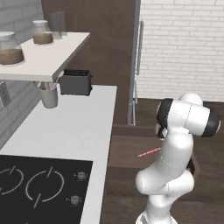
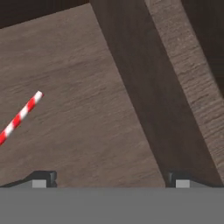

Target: Take a straw from the drawer in front and place it inside the glass cup on the dining counter.

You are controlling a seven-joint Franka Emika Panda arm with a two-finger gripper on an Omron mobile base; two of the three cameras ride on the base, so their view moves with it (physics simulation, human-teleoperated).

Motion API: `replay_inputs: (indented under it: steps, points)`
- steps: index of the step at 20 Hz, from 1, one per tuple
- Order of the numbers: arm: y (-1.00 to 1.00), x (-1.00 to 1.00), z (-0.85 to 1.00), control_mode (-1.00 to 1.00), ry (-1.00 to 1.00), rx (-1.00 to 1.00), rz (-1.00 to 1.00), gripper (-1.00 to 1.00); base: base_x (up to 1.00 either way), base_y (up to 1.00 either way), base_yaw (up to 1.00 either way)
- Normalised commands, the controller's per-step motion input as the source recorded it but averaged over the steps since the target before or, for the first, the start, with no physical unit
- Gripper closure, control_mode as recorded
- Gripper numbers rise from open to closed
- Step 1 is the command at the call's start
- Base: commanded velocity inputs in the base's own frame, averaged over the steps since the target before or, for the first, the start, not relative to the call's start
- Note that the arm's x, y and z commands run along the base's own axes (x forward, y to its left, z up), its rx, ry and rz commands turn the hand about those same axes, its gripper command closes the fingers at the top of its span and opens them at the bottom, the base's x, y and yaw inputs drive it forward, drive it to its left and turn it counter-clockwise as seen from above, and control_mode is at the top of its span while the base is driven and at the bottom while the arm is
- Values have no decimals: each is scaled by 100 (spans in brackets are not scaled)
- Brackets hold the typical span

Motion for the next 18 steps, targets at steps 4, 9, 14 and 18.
replay_inputs:
  steps: [4,9,14,18]
  points:
    - [55,10,51,-100,-5,9,0,-100,0,0,0]
    - [16,23,-2,-100,0,4,-3,-100,0,0,0]
    - [3,30,-32,-100,0,7,-4,-100,0,0,0]
    - [8,27,-34,-100,0,5,-4,-100,0,0,0]
